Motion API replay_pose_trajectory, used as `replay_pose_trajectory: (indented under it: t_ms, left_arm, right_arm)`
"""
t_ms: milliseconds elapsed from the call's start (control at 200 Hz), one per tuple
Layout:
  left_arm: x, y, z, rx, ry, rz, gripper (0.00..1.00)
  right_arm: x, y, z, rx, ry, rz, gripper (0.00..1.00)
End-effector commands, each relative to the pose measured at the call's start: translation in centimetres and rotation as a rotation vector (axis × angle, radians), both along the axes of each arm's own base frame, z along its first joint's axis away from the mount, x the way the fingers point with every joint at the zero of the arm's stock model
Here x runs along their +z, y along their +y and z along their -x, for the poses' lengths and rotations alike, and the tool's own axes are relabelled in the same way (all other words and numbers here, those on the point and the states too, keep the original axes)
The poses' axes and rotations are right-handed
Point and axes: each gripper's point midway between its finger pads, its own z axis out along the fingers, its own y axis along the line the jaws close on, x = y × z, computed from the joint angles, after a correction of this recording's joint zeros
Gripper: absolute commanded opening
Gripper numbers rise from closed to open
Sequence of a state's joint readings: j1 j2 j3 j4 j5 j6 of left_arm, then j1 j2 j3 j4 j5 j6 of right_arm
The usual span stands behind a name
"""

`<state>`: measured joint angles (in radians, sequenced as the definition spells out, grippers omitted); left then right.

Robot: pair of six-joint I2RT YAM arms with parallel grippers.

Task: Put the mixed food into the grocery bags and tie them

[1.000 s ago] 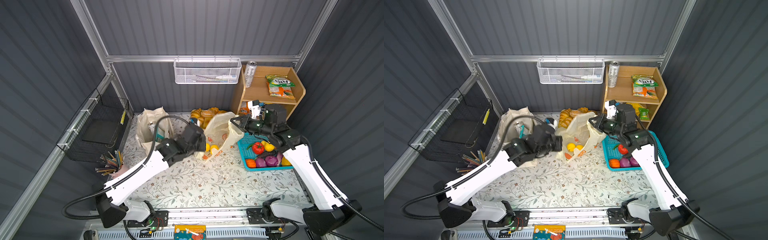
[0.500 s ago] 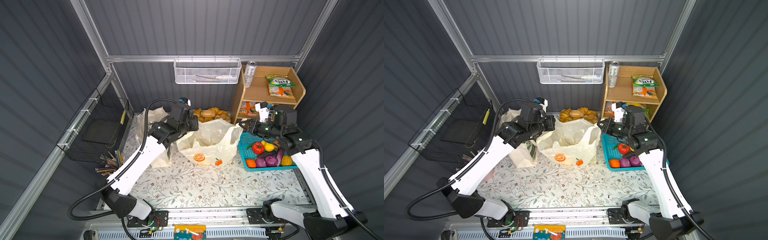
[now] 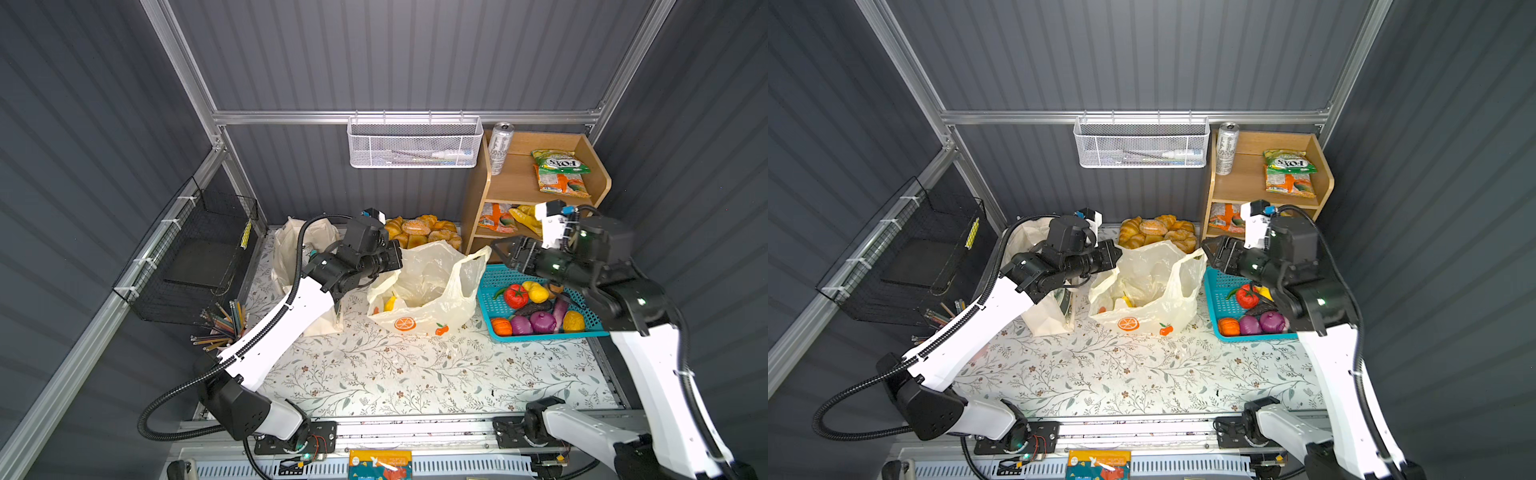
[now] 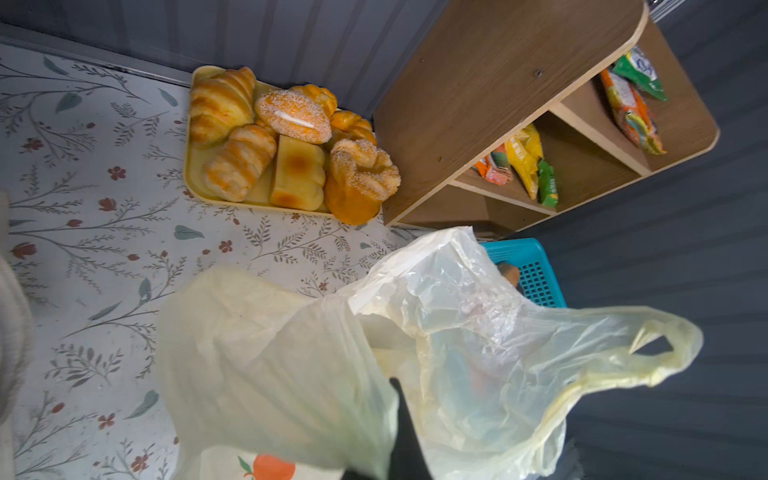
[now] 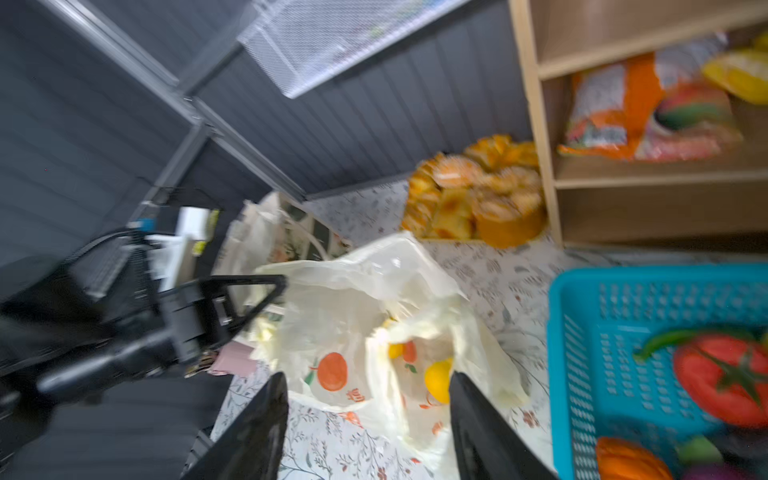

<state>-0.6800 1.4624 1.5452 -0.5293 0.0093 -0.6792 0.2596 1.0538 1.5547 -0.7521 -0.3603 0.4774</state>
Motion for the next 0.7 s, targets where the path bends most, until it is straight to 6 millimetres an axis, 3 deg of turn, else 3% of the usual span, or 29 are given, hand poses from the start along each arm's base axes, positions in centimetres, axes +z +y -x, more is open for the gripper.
replay_pose_trajectory:
  t_ms: [0, 140, 260, 500, 695]
  left_arm:
    - [2.6, -0.9, 0.7, -0.023, -0.019, 0.123, 0.00]
    - [3.1, -0.8, 0.6, 0.009, -0.006, 0.174, 0.00]
    - [3.3, -0.5, 0.5, 0.038, -0.002, 0.199, 0.00]
    - [3.3, -0.4, 0.5, 0.045, 0.008, 0.199, 0.00]
    - [3.0, -0.3, 0.6, 0.047, 0.013, 0.193, 0.00]
  right_arm:
    - [-1.1, 4.7, -0.5, 0.195, 0.018, -0.055, 0.65]
    - [-2.6, 10.9, -2.2, 0.356, 0.010, -0.149, 0.68]
    - [-5.1, 14.0, -3.3, 0.407, 0.033, -0.130, 0.68]
    - [-8.4, 18.6, -4.5, 0.465, 0.080, -0.137, 0.67]
    - [-8.3, 19.4, -3.8, 0.471, 0.064, -0.125, 0.66]
